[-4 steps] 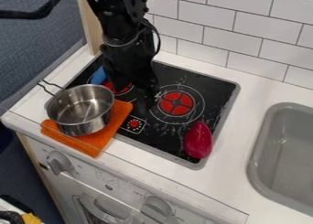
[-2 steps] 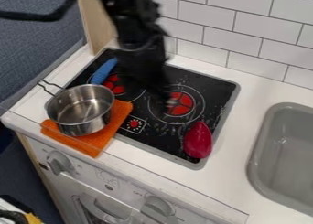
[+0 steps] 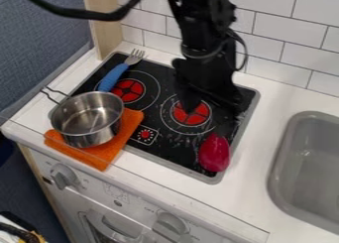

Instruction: Put the red object next to the blue fork

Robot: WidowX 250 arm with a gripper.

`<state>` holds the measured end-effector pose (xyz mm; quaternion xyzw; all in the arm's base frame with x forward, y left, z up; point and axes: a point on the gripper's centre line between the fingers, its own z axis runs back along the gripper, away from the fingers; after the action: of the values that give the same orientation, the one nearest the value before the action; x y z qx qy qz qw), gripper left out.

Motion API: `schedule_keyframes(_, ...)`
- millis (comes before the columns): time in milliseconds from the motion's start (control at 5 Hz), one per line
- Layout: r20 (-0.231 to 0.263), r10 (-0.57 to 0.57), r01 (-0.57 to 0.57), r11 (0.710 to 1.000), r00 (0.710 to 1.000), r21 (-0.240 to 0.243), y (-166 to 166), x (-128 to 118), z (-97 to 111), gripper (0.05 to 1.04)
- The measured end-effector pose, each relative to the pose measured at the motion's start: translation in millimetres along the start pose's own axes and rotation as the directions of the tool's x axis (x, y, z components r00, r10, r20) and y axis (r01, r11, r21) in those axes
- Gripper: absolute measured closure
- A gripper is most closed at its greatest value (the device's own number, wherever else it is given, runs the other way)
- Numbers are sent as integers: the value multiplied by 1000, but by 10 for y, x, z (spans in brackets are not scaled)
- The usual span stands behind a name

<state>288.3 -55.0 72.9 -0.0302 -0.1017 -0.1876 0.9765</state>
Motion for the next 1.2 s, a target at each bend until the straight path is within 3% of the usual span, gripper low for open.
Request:
schedule_keyframes(600,-175,23,-29,999,984,-31,-156,-71,-517,78)
schedule_keyframes(800,-188,22,-28,999,982,-29,-179,-68,-551,111)
schedule_keyframes(1000,-198,1,-3,1000,980,-9,-211,-75,-557,337)
schedule_keyframes(1200,-202,-48,55,998,978,33,-225,-67,-550,348)
